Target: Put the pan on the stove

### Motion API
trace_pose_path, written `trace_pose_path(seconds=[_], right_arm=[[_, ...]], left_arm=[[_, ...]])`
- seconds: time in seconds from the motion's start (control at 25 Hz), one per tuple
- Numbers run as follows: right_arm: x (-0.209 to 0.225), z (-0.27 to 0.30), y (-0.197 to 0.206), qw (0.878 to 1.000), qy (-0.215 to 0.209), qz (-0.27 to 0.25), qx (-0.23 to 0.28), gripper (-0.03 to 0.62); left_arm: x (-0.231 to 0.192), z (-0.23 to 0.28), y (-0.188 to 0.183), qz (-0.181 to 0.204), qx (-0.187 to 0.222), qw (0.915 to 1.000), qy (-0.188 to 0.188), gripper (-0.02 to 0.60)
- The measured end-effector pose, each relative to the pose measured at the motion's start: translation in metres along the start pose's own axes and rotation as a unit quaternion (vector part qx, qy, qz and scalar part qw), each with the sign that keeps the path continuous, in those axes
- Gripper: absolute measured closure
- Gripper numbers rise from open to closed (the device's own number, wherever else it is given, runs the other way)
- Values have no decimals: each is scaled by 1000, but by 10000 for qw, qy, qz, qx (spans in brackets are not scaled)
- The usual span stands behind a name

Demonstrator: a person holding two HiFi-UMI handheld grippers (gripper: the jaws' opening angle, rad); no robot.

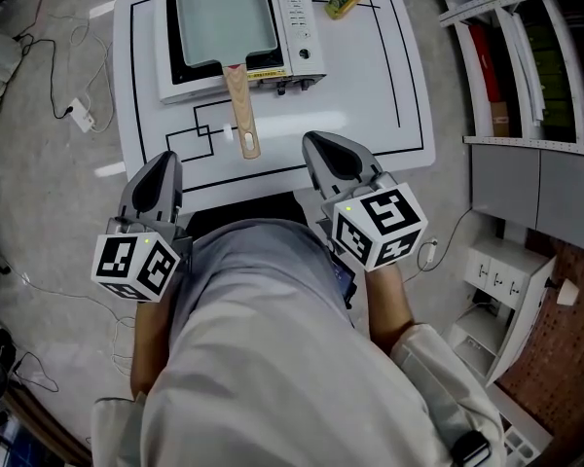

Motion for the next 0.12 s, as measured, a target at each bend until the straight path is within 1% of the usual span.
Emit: trace_pose_path(seconds=[0.12], right_arm=[[3,0,0,10000,82,33,4,585]], left_arm=[[0,2,0,6,-6,10000,-3,575]])
Point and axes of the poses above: the fingertips, and each gripper's own axes: z forward along the fingers, x to its right, y out of its underside, the point moved 8 cm from there along -z, backward along the fingers, and after that the axes turned 15 degrees about -z, right-handed, at the moved point
